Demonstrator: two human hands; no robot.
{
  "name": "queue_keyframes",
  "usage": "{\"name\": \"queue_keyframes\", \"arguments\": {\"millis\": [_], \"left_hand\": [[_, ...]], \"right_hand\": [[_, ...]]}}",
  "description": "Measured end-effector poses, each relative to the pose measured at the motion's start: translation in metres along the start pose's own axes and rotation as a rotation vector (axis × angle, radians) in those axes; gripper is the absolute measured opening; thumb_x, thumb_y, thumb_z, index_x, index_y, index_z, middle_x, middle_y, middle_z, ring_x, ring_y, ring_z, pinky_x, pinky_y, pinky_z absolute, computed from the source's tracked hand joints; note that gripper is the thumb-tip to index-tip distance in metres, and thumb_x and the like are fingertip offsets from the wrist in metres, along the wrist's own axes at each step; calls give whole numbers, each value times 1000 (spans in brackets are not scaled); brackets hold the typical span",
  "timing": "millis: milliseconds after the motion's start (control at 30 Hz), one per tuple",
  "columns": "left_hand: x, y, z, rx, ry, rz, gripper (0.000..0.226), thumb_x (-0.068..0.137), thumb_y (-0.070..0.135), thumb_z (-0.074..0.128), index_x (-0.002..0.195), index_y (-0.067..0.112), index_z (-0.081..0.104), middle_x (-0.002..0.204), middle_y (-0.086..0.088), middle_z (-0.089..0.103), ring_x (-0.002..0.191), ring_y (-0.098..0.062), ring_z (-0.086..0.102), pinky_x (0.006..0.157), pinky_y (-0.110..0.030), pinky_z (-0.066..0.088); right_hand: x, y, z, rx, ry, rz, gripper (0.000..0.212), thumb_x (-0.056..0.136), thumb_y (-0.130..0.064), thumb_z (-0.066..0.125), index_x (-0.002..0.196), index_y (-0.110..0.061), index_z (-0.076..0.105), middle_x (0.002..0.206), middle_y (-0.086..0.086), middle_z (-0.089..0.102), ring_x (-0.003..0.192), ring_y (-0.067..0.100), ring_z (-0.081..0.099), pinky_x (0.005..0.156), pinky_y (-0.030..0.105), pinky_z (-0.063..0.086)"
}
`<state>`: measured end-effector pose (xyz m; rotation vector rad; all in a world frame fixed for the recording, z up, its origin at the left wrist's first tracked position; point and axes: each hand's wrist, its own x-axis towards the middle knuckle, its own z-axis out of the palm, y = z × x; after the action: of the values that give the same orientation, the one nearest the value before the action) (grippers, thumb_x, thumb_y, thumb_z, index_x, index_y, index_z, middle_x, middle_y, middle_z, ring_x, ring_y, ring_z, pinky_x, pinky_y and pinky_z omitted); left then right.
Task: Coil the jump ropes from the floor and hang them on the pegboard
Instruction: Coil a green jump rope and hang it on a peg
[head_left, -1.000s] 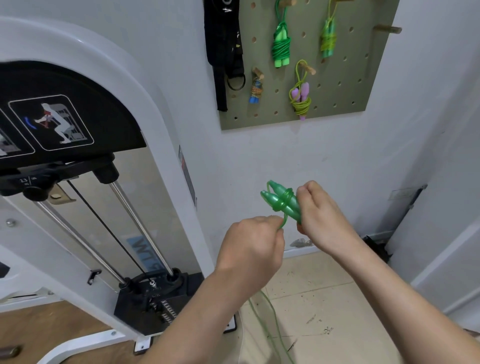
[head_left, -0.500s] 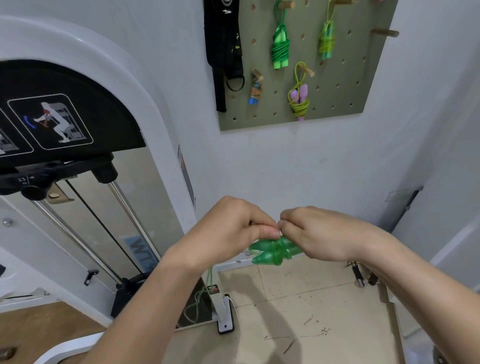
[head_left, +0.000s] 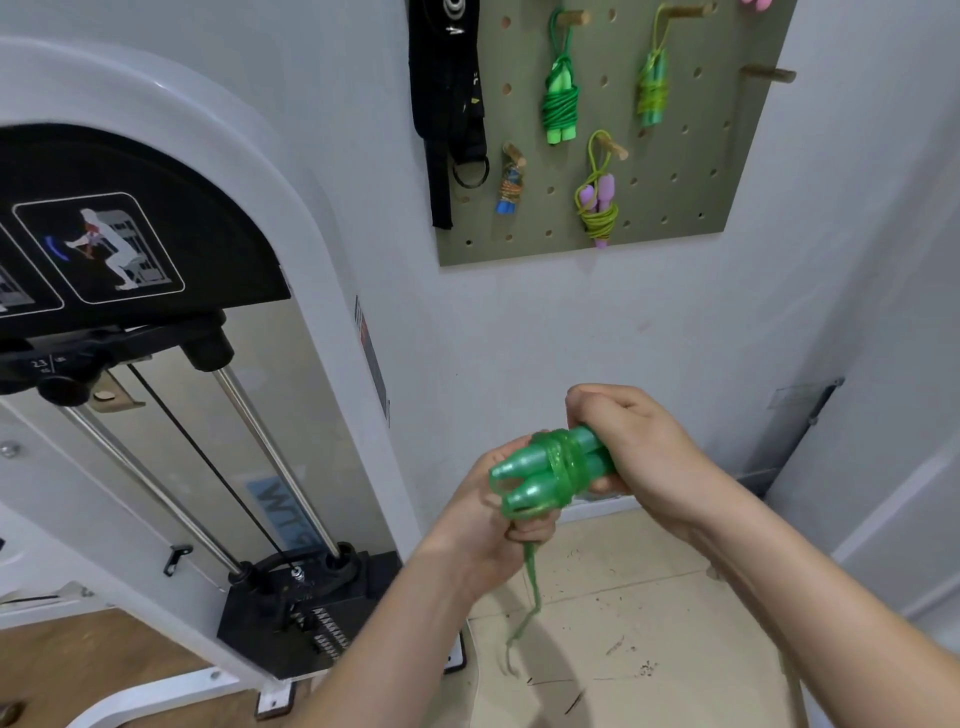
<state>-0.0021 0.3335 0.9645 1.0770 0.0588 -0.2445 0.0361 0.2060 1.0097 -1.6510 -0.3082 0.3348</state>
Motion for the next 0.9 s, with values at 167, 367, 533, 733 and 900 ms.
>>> {"name": "queue_keyframes", "arguments": {"millis": [167, 367, 533, 733, 900], "left_hand": [[4, -11, 9, 121, 195, 212, 43, 97, 2, 41, 64, 19, 60, 53, -1, 44, 38, -5, 30, 39, -16, 23], [0, -27, 3, 680, 323, 348, 28, 97, 21, 46, 72, 19, 58, 57, 3, 58, 46, -8, 38, 51, -24, 32], [-11, -27, 0, 1271, 300, 508, 20, 90, 30, 52, 94, 16, 67, 62, -3, 62, 56, -18, 56, 59, -31, 47], [-11, -6, -4, 1912, 245, 734, 32, 65, 21, 77, 52, 20, 48, 44, 5, 44, 36, -16, 41, 40, -19, 27], [-3, 18, -14, 1916, 184, 837, 30, 76, 37, 72, 55, 18, 61, 50, 5, 51, 44, -18, 49, 39, -21, 39]], "right_hand": [[6, 19, 11, 315, 237, 172, 21, 93, -14, 38, 73, -15, 42, 48, 2, 31, 34, 11, 24, 43, 19, 12], [16, 40, 15, 180, 482, 102, 25, 91, -9, 34, 67, -14, 37, 62, 9, 36, 47, 18, 36, 38, 19, 28], [21, 48, 9, -268, 623, -112, 33, 92, -20, 36, 59, -18, 32, 52, -4, 38, 54, 22, 40, 57, 43, 42], [16, 55, 4, -850, 529, -236, 29, 98, -29, 27, 71, -17, 29, 53, 3, 40, 56, 35, 37, 55, 40, 30], [15, 46, -2, -1123, 282, -266, 27, 98, -33, 25, 78, -18, 32, 54, -2, 39, 59, 34, 40, 54, 37, 30]]}}
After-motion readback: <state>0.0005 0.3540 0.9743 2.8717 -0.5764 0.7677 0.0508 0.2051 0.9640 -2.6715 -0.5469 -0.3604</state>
